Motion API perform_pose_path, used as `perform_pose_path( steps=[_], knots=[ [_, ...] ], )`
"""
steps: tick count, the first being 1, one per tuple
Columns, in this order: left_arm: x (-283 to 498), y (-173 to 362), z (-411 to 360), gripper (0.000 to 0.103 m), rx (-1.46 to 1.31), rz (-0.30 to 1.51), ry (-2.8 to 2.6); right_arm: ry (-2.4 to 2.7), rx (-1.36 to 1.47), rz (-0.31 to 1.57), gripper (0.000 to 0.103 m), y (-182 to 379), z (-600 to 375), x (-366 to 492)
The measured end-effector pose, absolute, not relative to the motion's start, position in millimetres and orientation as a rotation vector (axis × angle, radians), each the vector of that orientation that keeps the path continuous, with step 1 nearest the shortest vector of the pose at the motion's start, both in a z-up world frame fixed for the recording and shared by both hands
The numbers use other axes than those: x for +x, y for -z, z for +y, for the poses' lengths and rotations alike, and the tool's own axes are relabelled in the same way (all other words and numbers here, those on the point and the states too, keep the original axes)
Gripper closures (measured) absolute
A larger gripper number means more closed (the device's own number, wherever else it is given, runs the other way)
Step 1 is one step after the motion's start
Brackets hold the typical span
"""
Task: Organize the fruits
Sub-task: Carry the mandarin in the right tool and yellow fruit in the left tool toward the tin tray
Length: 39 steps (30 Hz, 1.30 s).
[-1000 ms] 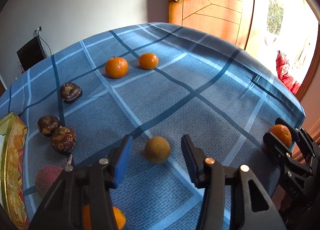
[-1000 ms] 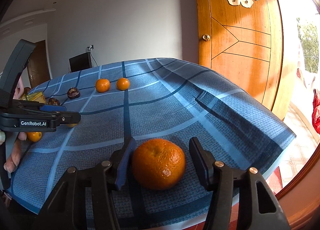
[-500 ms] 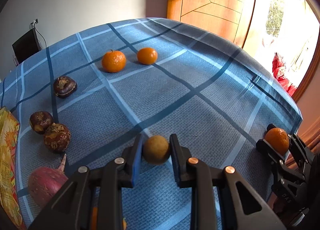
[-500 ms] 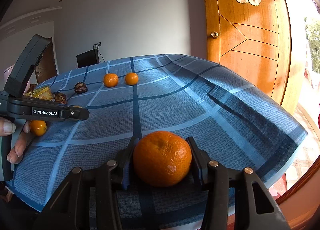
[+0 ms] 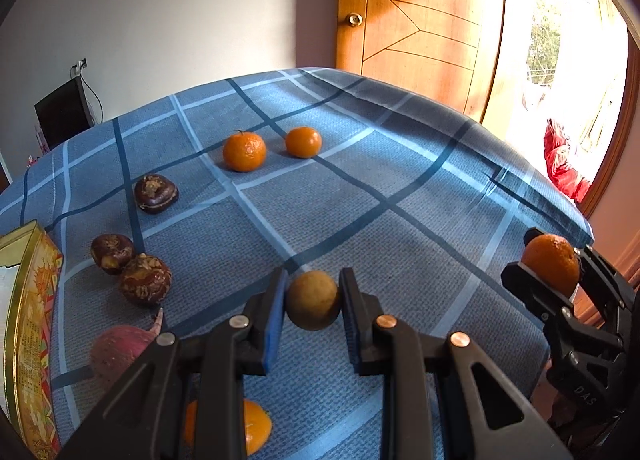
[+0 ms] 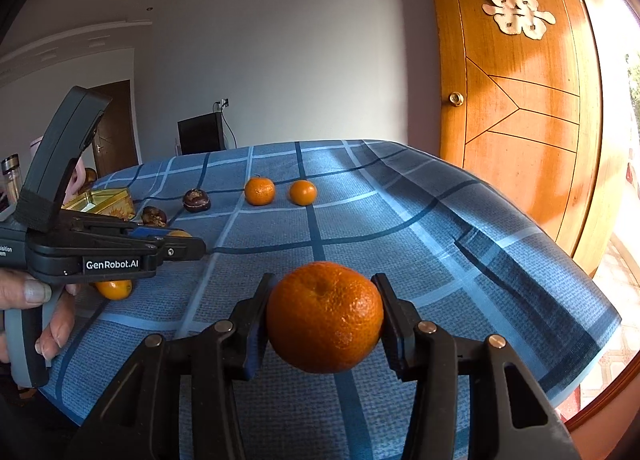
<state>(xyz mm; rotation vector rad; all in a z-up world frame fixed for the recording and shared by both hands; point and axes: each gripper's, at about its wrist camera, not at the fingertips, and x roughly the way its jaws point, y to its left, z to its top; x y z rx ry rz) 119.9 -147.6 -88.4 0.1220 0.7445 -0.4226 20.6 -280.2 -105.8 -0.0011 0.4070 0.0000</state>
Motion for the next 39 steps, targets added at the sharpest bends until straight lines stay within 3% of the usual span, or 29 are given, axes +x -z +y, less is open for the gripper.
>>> perform_pose_path(
  steps=[39],
  knots=[
    [94.7, 57.7, -73.6, 0.075, 0.038, 0.585, 0.279, -0.183, -0.117, 0.296, 0.054, 58.4, -199.2, 41.4]
  ],
)
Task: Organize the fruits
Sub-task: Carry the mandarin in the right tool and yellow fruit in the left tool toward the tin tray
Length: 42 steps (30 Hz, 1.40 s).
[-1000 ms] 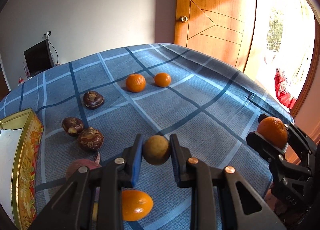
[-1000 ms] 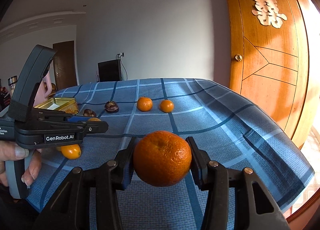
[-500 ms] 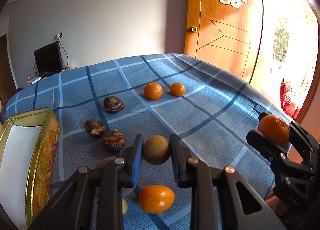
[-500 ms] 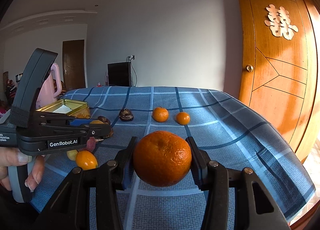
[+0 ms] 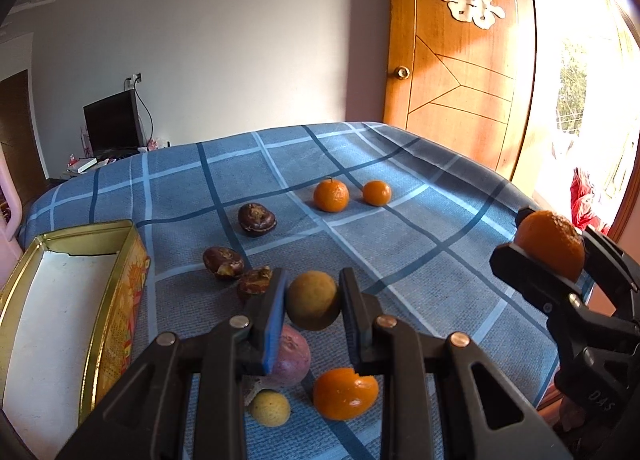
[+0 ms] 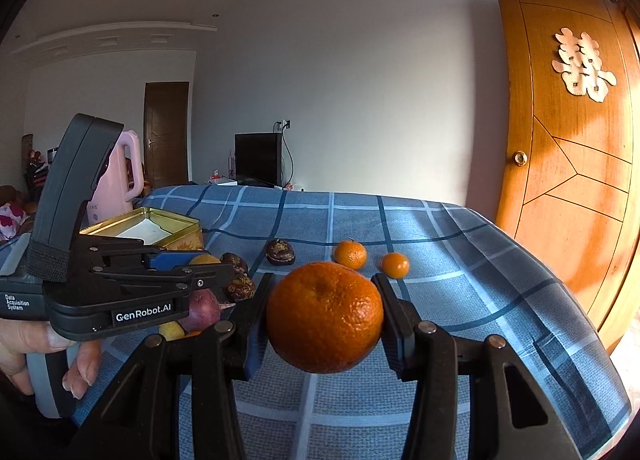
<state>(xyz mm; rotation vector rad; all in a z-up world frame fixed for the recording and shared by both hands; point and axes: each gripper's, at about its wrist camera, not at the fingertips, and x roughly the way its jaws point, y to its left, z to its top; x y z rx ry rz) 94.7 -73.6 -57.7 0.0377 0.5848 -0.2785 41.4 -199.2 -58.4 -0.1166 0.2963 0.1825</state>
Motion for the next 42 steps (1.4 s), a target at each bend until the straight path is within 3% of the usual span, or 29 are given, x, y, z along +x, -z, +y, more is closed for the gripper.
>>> perform_pose_path(
  steps=[42],
  knots=[
    [82.7, 48.7, 36.7, 0.075, -0.081, 0.551, 0.082, -0.41, -0.262, 0.268, 0.054, 19.5, -89.6, 89.9]
  ],
)
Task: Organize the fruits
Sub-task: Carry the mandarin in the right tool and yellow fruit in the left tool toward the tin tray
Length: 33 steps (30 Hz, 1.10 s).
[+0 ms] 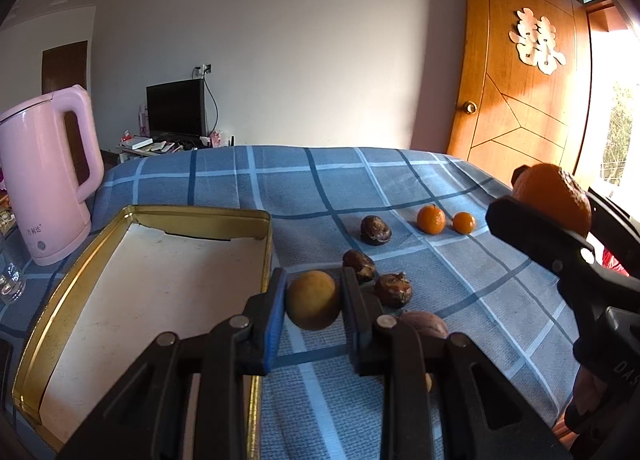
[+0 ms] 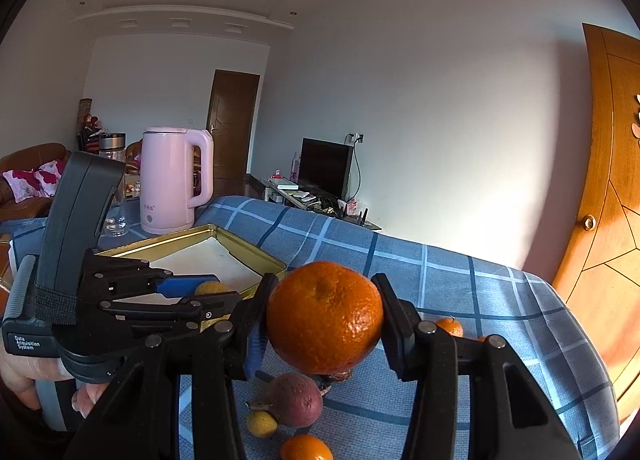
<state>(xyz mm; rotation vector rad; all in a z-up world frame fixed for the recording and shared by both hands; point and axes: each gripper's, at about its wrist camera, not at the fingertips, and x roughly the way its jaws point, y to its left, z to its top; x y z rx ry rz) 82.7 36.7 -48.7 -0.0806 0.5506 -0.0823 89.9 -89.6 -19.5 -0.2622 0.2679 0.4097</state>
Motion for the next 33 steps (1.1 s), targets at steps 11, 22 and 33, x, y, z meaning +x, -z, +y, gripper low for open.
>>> perform_pose_path(
  steps=[11, 22, 33],
  knots=[
    [79.5, 52.1, 71.3, 0.075, -0.11, 0.55, 0.015, -0.477, -0.29, 0.283, 0.054, 18.6, -57.0, 103.1],
    [76.3, 53.9, 113.9, 0.075, -0.128, 0.548, -0.077, -0.563, -0.279, 0.322, 0.054, 16.3, -22.7, 128.5],
    [74.1, 58.1, 154.7, 0.075, -0.118, 0.566, -0.177, -0.641, -0.308, 0.387, 0.054, 30.2, 23.5, 153.6]
  ],
)
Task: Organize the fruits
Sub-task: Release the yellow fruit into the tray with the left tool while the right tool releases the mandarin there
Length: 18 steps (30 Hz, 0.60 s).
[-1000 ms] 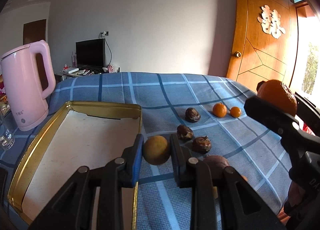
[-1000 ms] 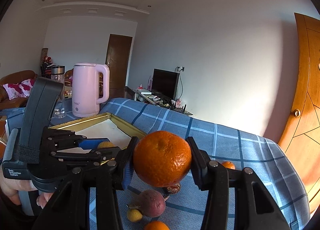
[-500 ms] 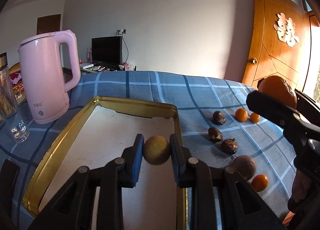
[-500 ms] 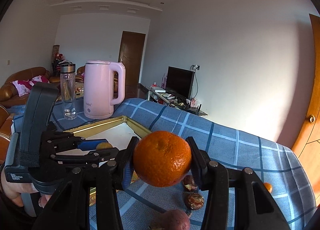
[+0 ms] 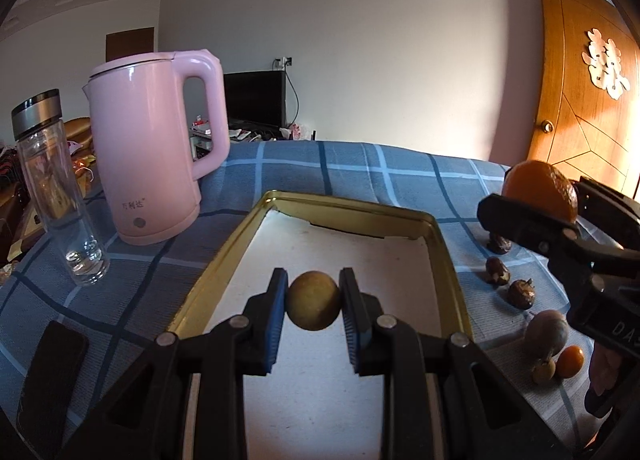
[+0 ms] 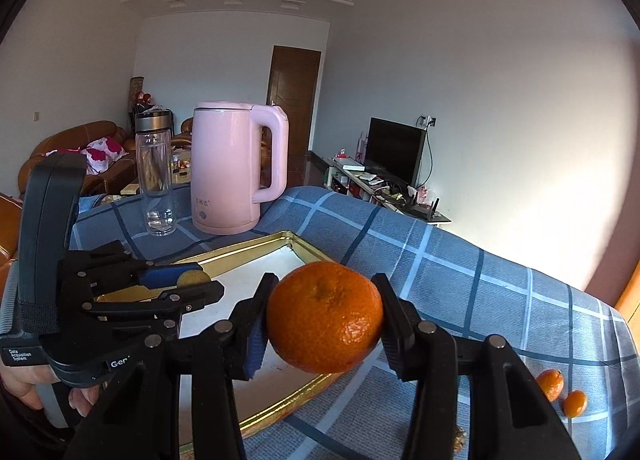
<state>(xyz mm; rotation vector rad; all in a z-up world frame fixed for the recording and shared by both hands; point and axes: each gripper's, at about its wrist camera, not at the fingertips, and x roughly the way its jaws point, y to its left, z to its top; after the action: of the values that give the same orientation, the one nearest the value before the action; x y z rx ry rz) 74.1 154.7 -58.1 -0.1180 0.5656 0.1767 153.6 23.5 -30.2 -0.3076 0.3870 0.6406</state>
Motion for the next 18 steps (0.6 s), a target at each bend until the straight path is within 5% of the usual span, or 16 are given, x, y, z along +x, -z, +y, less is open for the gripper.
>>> perform_pose_path(
  steps=[18],
  knots=[
    [78.8, 69.9, 188.7, 0.075, -0.076, 0.641, -0.258, -0.716, -0.369, 0.513, 0.054, 71.2, 74.4, 177.5]
  ],
)
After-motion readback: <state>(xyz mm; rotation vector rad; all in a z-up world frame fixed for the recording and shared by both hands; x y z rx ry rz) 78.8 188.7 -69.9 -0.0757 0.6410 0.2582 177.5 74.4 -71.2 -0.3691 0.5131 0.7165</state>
